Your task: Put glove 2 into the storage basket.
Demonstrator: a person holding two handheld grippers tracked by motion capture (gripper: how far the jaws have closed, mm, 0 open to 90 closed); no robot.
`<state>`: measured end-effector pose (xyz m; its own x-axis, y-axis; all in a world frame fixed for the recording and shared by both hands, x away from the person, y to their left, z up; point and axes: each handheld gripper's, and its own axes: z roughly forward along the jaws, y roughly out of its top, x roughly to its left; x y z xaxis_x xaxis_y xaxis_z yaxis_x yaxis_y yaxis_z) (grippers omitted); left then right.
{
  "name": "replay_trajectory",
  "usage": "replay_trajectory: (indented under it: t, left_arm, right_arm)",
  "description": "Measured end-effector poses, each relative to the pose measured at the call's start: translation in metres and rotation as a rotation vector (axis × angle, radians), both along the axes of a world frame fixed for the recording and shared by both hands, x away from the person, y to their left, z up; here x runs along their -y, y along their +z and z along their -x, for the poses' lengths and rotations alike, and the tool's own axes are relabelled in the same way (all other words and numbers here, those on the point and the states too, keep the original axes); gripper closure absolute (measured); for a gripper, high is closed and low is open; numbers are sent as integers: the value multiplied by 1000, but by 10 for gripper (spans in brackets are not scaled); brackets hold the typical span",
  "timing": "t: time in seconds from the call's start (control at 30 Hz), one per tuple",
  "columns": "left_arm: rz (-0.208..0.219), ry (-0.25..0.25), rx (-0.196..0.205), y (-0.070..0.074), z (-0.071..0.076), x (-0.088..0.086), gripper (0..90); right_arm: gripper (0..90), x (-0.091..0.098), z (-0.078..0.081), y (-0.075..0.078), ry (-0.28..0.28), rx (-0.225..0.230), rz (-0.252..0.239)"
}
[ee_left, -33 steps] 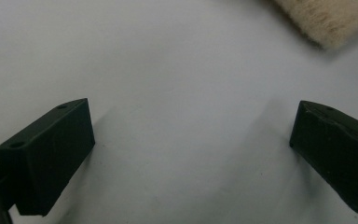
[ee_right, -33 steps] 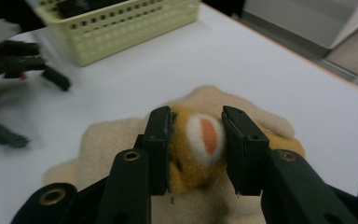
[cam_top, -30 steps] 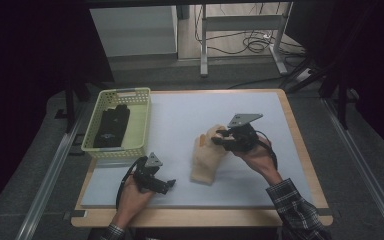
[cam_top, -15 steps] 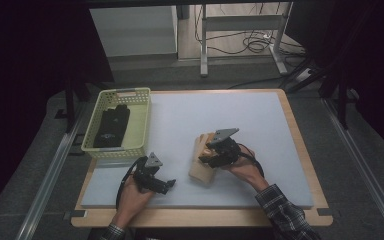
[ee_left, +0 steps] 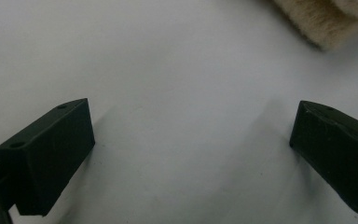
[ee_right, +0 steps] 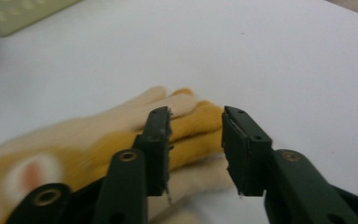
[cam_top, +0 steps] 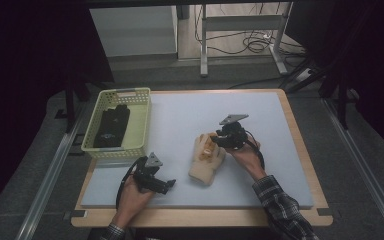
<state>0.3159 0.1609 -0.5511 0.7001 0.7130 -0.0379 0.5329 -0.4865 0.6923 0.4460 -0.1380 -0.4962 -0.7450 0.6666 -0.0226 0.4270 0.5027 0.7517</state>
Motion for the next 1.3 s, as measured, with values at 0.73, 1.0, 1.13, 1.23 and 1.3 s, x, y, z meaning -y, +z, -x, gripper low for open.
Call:
replay_trajectory:
  t: [0.73,1.0,1.13,1.23,1.3]
  left_arm:
    - [-1,-1,0,0,0,0,0]
    - [-1,-1,0,0,0,0,0]
    - [0,-1,0,0,0,0,0]
    - [-6,-4,0,0,0,0,0]
    - [-6,-4,0,0,0,0,0]
  right_arm:
    - [845,-35,-1,9,47,92,24]
    - [843,-45,-8,-3,66,63,-37]
    - [843,-47,-3,10,79,102,-51]
    - [819,-46,-6,12,68,87,-32]
    - [717,-44,-11,4,40,79,22]
